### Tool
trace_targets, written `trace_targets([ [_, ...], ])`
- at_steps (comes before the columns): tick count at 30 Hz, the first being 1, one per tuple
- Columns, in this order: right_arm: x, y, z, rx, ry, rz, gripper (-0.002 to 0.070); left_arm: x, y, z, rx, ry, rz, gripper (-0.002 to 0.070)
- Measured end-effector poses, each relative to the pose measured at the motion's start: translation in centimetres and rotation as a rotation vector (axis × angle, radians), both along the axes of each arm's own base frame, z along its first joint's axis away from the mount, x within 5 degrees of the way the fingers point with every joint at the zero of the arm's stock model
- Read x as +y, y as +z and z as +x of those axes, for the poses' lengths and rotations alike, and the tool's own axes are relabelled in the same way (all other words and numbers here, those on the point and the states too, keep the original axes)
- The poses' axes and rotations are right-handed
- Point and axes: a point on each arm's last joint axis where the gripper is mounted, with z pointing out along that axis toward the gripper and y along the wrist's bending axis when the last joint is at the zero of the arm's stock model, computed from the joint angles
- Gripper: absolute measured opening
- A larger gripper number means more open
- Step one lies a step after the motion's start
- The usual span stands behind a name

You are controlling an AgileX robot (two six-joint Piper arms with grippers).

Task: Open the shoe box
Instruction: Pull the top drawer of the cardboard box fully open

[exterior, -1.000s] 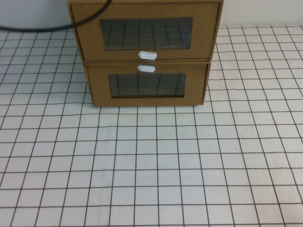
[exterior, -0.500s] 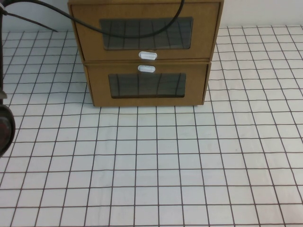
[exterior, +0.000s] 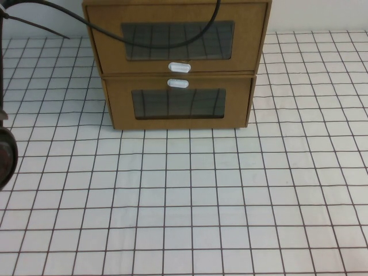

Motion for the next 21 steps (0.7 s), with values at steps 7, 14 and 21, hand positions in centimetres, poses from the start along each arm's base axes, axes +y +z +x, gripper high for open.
trace_targets([
  [7, 0.2, 0.7, 0.2, -0.074, -0.002, 0.08, -0.0014, -0.3, -1.2, 0.5, 0.026, -0.001, -0.008, -0.0002],
  [14, 0.3, 2.7, 0.4, -0.256, -0.055, 0.597, -0.0014, -0.2, -1.1, 0.5, 0.023, -0.002, -0.01, -0.0002],
  [21, 0.7, 4.0, 0.2, -0.258, -0.036, 0.788, -0.0013, -0.2, -1.0, 0.4, 0.025, -0.003, -0.011, -0.0002],
])
